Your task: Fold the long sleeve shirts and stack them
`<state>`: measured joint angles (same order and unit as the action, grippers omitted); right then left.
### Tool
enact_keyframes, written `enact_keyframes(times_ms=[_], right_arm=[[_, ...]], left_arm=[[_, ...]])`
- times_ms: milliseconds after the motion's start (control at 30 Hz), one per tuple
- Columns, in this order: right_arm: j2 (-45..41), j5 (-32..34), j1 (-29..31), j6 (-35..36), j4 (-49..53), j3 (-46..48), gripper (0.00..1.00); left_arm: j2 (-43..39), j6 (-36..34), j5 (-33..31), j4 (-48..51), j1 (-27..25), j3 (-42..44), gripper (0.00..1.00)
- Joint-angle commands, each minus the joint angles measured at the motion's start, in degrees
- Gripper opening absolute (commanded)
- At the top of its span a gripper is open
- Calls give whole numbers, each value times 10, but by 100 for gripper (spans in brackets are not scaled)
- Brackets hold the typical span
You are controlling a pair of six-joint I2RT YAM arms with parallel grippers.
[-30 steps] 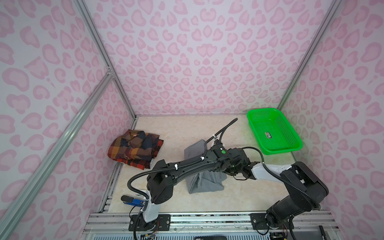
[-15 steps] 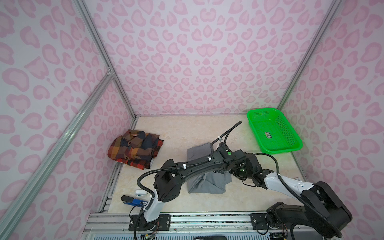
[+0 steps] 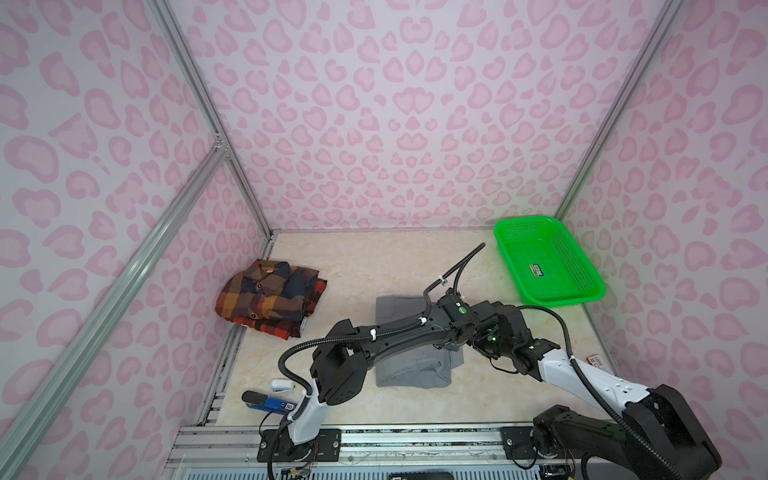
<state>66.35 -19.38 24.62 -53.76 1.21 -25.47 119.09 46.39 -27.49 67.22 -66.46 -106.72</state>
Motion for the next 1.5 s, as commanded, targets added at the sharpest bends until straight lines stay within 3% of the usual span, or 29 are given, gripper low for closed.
enact_keyframes(times_ms=[0, 133, 267, 467, 600, 767, 833, 1000, 1333, 1467], right_arm=[[-6, -18, 0, 7, -5, 6, 54], [-1, -65, 1, 15, -26, 2, 54], [20, -68, 41, 46, -24, -32, 57], [101, -57, 60, 82, -42, -77, 63], [187, -69, 59, 84, -66, -97, 60], [239, -87, 67, 59, -141, -101, 47], [235, -80, 76, 58, -150, -105, 37], [193, -49, 89, 52, -159, -79, 0], [27, 0, 88, 59, -140, 14, 0], [13, -4, 85, 61, -154, 52, 0]], left_arm=[[-40, 6, -3, -14, 1, -7, 48], [-108, 1, -45, -17, 2, 17, 50], [-203, -12, -75, -74, 19, 141, 51], [-355, -32, -39, -199, 65, 347, 51], [-415, -28, -32, -236, 75, 423, 51], [-425, -18, -20, -252, 76, 465, 52], [-419, -17, -12, -262, 76, 474, 51], [-396, -17, 0, -281, 76, 480, 51], [-351, -21, 34, -305, 75, 461, 51], [-320, -16, 45, -307, 67, 446, 50]])
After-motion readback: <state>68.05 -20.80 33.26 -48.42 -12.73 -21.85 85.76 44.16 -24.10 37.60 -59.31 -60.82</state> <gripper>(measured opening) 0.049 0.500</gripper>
